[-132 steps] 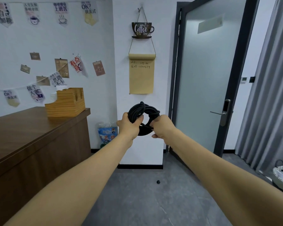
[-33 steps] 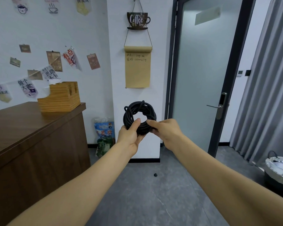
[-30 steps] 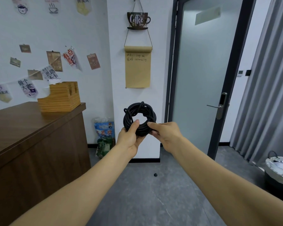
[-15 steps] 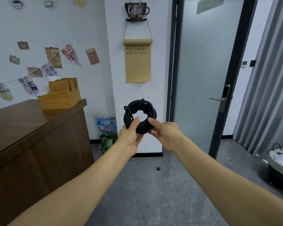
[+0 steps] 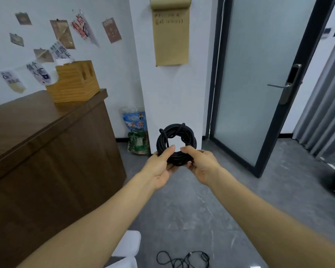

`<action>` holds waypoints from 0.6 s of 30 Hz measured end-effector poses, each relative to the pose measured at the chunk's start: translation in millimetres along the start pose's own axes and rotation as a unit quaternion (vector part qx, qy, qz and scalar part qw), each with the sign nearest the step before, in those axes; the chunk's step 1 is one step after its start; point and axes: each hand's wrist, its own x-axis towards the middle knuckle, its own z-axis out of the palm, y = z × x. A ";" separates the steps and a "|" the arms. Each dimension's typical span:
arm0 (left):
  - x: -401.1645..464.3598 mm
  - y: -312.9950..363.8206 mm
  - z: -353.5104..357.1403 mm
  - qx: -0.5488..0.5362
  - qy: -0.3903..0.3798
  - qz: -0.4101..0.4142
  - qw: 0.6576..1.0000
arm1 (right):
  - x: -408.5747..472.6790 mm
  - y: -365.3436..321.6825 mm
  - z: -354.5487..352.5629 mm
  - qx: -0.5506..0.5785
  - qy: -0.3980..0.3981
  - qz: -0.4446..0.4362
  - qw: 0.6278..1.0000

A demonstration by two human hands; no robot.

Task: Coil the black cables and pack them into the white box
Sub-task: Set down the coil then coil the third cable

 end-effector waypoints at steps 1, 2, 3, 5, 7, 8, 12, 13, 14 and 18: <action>4.5 -9.5 -3.9 -0.007 0.013 0.002 1.000 | 6.5 9.3 -2.9 0.003 -0.002 0.005 1.000; 9.7 -19.0 -9.0 -0.006 0.027 0.003 1.000 | 13.5 19.5 -5.9 0.003 -0.006 0.013 1.000; 14.1 -28.3 -14.7 -0.001 0.044 0.003 0.999 | 20.8 30.1 -8.5 -0.005 -0.009 0.022 1.000; 21.9 -48.9 -31.8 0.011 0.079 -0.001 0.997 | 36.0 53.5 -12.1 -0.050 -0.021 0.047 0.997; 26.9 -71.3 -53.4 0.015 0.116 -0.014 0.993 | 51.6 81.4 -13.2 -0.098 -0.044 0.074 0.991; 29.1 -83.6 -66.1 0.012 0.135 -0.023 0.991 | 59.5 97.9 -12.8 -0.115 -0.056 0.087 0.988; 38.4 -140.1 -126.8 0.014 0.198 -0.060 0.978 | 81.4 174.2 -7.2 -0.177 -0.089 0.129 0.972; 39.3 -154.6 -143.3 0.017 0.213 -0.070 0.974 | 85.2 194.8 -5.7 -0.197 -0.093 0.136 0.966; 40.2 -170.0 -161.1 0.022 0.226 -0.081 0.971 | 89.2 217.0 -3.9 -0.214 -0.097 0.146 0.961; 40.9 -232.4 -234.6 0.030 0.249 -0.119 0.961 | 100.3 310.1 2.8 -0.213 -0.089 0.212 0.950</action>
